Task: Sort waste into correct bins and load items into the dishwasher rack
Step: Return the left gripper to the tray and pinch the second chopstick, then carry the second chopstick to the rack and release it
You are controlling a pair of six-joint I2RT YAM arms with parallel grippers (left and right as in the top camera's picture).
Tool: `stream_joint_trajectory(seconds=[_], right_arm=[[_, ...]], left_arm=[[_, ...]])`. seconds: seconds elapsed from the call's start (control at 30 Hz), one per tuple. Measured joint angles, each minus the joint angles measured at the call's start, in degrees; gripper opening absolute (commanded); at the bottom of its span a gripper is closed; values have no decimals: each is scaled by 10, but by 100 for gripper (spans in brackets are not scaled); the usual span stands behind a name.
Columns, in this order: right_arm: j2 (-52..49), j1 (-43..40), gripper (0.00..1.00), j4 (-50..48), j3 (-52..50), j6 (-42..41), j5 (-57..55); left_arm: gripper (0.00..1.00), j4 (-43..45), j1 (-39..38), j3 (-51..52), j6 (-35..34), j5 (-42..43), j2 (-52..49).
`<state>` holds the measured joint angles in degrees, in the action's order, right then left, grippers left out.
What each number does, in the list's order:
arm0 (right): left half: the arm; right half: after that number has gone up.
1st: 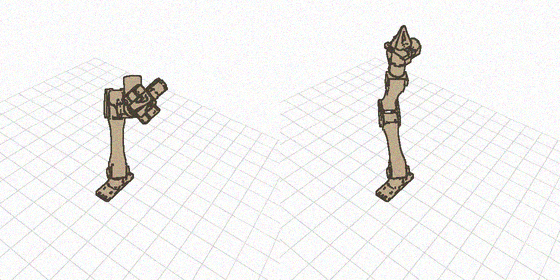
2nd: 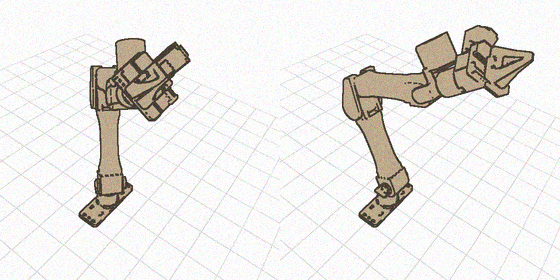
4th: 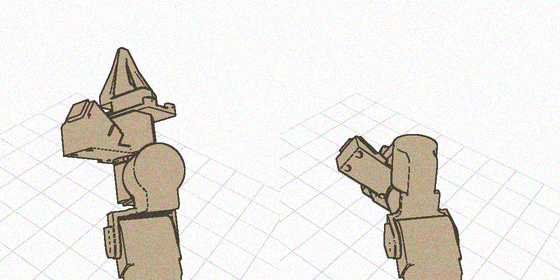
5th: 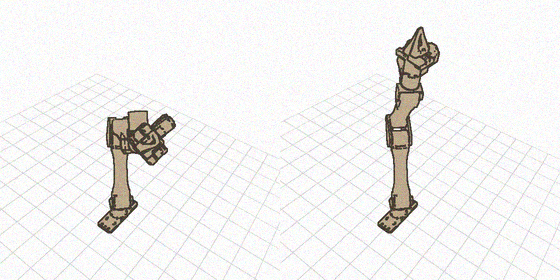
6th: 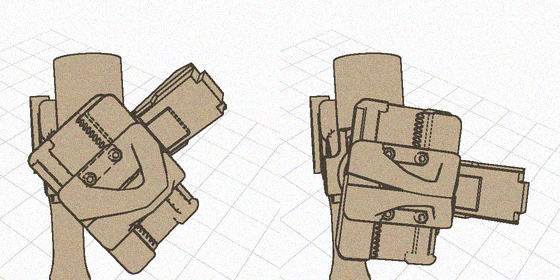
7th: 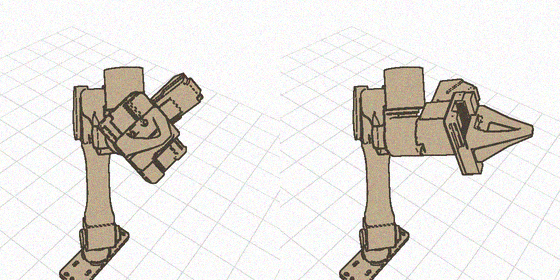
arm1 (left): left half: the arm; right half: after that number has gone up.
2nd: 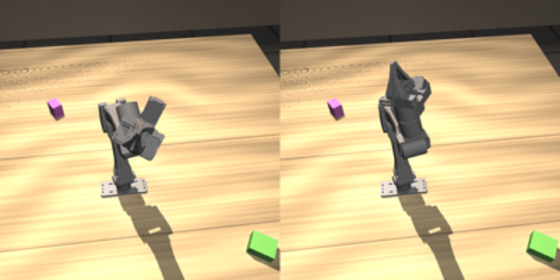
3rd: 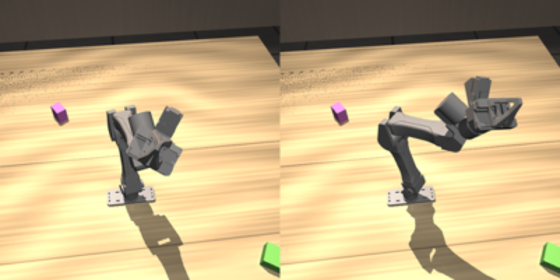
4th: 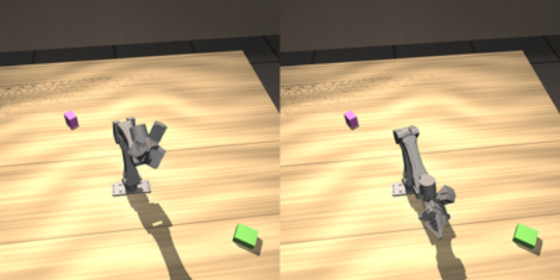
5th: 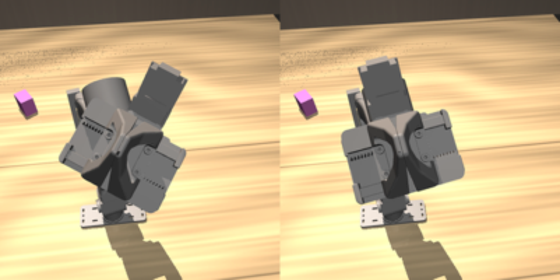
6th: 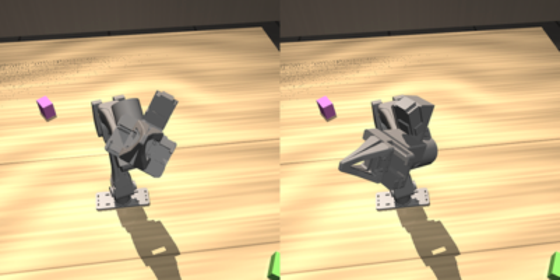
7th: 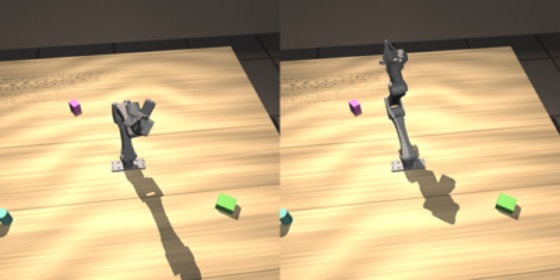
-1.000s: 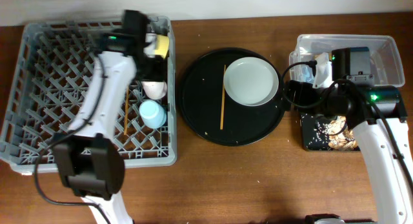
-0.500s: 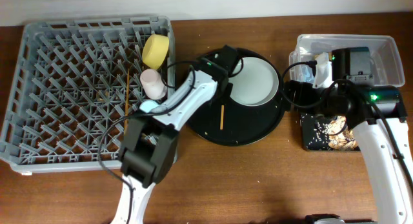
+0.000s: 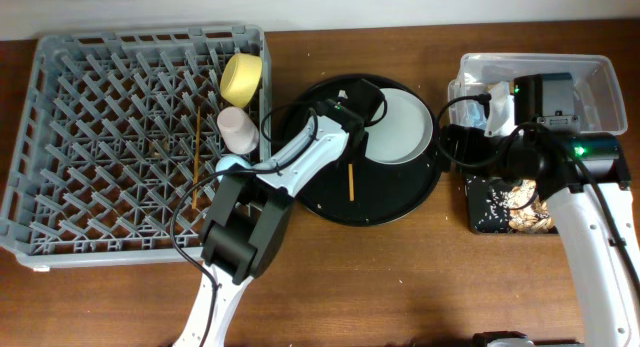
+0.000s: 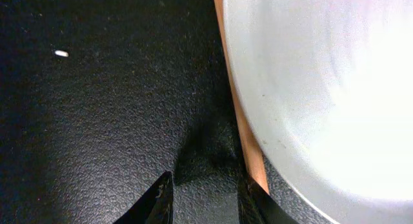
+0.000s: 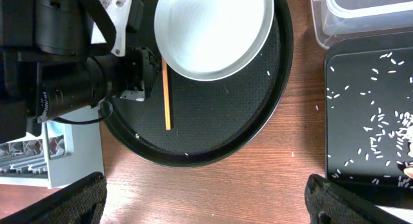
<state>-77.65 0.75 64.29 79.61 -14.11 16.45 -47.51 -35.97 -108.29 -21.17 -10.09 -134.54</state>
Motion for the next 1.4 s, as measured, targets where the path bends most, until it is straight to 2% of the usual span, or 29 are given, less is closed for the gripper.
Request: stream_joint_trajectory(seconds=[0.37,0.7,0.8,0.83,0.9,0.93,1.07,1.17,1.27,1.37,1.4], right_arm=[[0,0,98,0,0,0,0],[0,0,99,0,0,0,0],[0,0,98,-1,0,0,0],[0,0,98,0,0,0,0],[0,0,98,0,0,0,0],[0,0,98,0,0,0,0],[0,0,99,0,0,0,0],[0,0,98,0,0,0,0],[0,0,98,0,0,0,0],[0,0,98,0,0,0,0],[0,0,98,-1,0,0,0]], left_arm=[[32,-24,-23,-10,-160,1,1],[32,-24,-37,-9,-177,9,0],[33,0,-37,11,-178,8,1],[31,5,-37,17,-179,6,3],[13,9,-37,22,-179,6,6],[1,10,-37,24,-181,5,7],[1,10,-35,26,-181,4,9],[1,-10,-19,26,-144,13,15],[1,-13,28,26,-71,13,42],[0,-24,64,28,-12,13,115],[0,-37,86,28,21,12,170]])
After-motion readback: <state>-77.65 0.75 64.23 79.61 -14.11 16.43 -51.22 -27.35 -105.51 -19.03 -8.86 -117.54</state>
